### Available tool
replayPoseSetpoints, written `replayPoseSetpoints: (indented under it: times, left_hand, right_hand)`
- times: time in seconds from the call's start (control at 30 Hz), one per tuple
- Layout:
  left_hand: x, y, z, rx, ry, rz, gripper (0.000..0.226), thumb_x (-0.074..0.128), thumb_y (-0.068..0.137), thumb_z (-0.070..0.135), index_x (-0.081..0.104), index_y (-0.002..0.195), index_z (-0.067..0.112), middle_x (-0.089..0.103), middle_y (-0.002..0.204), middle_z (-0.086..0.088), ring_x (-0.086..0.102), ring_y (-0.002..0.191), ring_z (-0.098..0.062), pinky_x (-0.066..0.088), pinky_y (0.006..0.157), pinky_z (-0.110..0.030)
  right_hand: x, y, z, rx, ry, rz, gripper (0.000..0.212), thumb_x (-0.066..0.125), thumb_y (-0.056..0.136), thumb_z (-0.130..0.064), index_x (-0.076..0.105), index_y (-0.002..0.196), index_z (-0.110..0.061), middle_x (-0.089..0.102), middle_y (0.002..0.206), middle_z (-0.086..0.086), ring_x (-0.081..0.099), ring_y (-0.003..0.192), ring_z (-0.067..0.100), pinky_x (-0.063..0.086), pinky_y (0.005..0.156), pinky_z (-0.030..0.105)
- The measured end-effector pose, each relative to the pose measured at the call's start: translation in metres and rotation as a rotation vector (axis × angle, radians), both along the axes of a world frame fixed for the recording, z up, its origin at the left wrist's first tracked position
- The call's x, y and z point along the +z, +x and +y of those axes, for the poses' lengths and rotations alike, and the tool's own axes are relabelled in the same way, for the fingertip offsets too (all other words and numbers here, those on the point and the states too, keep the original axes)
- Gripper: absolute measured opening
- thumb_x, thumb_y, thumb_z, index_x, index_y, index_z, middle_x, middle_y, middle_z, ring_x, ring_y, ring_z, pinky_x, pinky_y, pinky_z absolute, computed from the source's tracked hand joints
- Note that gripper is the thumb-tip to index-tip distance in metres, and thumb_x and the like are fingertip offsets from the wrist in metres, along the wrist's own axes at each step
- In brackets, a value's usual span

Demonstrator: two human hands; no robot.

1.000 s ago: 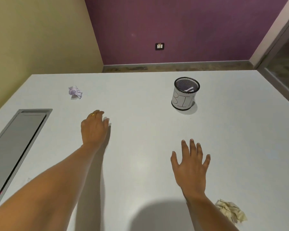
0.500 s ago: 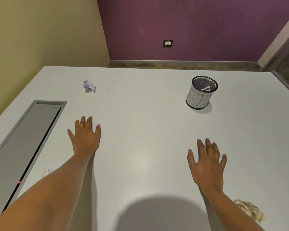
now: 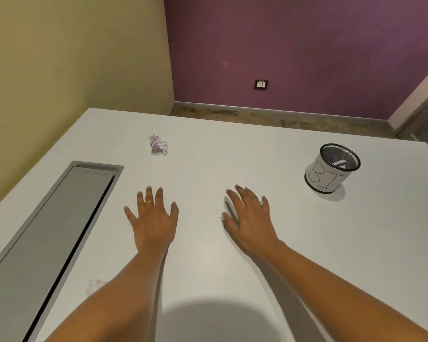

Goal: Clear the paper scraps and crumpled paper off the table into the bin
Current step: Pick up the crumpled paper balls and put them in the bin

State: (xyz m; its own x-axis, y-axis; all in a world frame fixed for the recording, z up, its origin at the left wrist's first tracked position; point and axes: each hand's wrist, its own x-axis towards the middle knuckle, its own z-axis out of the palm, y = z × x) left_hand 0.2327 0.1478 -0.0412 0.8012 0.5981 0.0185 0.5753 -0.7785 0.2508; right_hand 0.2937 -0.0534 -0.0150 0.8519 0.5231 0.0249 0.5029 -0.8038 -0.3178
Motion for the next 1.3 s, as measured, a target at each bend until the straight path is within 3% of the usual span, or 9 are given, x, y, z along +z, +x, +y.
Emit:
replayPoseSetpoints:
  times: [0.2, 0.57, 0.7, 0.77, 0.83, 0.93, 1.0, 1.17, 1.3]
  left_hand:
    - [-0.005, 0.002, 0.001, 0.011, 0.045, -0.01, 0.058, 0.025, 0.094, 0.047, 0.019, 0.145, 0.021, 0.018, 0.156, -0.006, 0.009, 0.145, -0.025, 0.009, 0.114, -0.057]
    - [-0.005, 0.001, 0.002, -0.007, 0.08, 0.055, 0.065, 0.034, 0.094, 0.042, 0.002, 0.147, 0.023, 0.003, 0.159, -0.005, -0.003, 0.146, -0.026, 0.004, 0.115, -0.057]
    - [-0.003, 0.001, 0.001, -0.018, 0.077, 0.07, 0.064, 0.033, 0.094, 0.041, 0.001, 0.147, 0.022, 0.001, 0.159, -0.004, -0.005, 0.146, -0.026, 0.004, 0.115, -0.057]
    - [-0.004, 0.002, 0.002, -0.002, 0.058, 0.041, 0.06, 0.029, 0.095, 0.041, 0.004, 0.147, 0.023, 0.004, 0.159, -0.004, -0.003, 0.146, -0.025, 0.003, 0.115, -0.056]
    - [-0.004, 0.003, 0.0, 0.013, 0.049, 0.022, 0.058, 0.023, 0.095, 0.046, 0.009, 0.146, 0.024, 0.007, 0.158, -0.003, 0.0, 0.146, -0.023, 0.003, 0.115, -0.055]
    - [-0.004, 0.003, -0.002, 0.021, 0.061, 0.003, 0.057, 0.021, 0.094, 0.048, 0.014, 0.146, 0.023, 0.014, 0.157, -0.004, 0.005, 0.146, -0.024, 0.007, 0.115, -0.055]
    - [-0.004, 0.002, -0.002, 0.024, 0.066, -0.007, 0.057, 0.023, 0.094, 0.047, 0.017, 0.145, 0.022, 0.017, 0.157, -0.004, 0.007, 0.146, -0.024, 0.009, 0.115, -0.056]
    - [-0.004, 0.001, -0.001, 0.014, 0.054, -0.003, 0.057, 0.025, 0.094, 0.046, 0.018, 0.145, 0.021, 0.018, 0.156, -0.006, 0.008, 0.145, -0.025, 0.011, 0.114, -0.057]
    - [-0.001, 0.001, -0.001, 0.005, 0.028, -0.013, 0.056, 0.027, 0.094, 0.045, 0.02, 0.144, 0.02, 0.019, 0.156, -0.007, 0.009, 0.145, -0.026, 0.01, 0.114, -0.057]
  right_hand:
    - [0.008, 0.06, 0.143, 0.306, -0.043, -0.072, 0.054, 0.043, 0.094, -0.033, 0.026, 0.143, -0.02, 0.019, 0.156, 0.005, 0.016, 0.143, 0.028, 0.023, 0.11, 0.053]
    - [0.023, 0.106, 0.247, 0.271, -0.1, -0.135, 0.069, 0.06, 0.088, -0.013, 0.022, 0.144, -0.024, 0.006, 0.158, 0.008, 0.007, 0.144, 0.039, 0.025, 0.111, 0.054]
    - [0.021, 0.115, 0.248, 0.206, -0.088, 0.076, 0.06, 0.051, 0.091, -0.007, 0.023, 0.142, -0.022, 0.019, 0.153, 0.01, 0.022, 0.138, 0.041, 0.041, 0.103, 0.051]
    - [0.014, 0.115, 0.243, 0.202, -0.033, 0.107, 0.039, 0.031, 0.1, -0.019, 0.033, 0.139, -0.014, 0.039, 0.143, 0.015, 0.04, 0.127, 0.037, 0.039, 0.104, 0.044]
    - [0.01, 0.113, 0.234, 0.216, 0.058, 0.097, 0.048, 0.014, 0.102, -0.031, 0.042, 0.134, -0.009, 0.05, 0.133, 0.017, 0.048, 0.121, 0.032, 0.034, 0.107, 0.039]
    - [0.008, 0.109, 0.219, 0.179, 0.161, 0.134, 0.04, 0.02, 0.102, -0.028, 0.056, 0.101, -0.011, 0.055, 0.1, 0.007, 0.049, 0.097, 0.024, 0.036, 0.084, 0.027]
    - [0.012, 0.105, 0.205, 0.19, 0.174, 0.134, 0.037, 0.024, 0.1, -0.025, 0.047, 0.071, -0.021, 0.045, 0.076, -0.004, 0.04, 0.085, 0.018, 0.029, 0.065, 0.017]
    - [0.017, 0.086, 0.164, 0.254, 0.219, 0.15, 0.023, 0.04, 0.091, 0.0, 0.061, 0.091, -0.008, 0.044, 0.088, 0.002, 0.037, 0.081, 0.017, 0.031, 0.073, 0.026]
    - [0.013, 0.062, 0.113, 0.226, 0.341, 0.051, 0.014, 0.045, 0.081, 0.008, 0.053, 0.07, 0.005, 0.04, 0.07, 0.014, 0.032, 0.066, 0.025, 0.024, 0.062, 0.029]
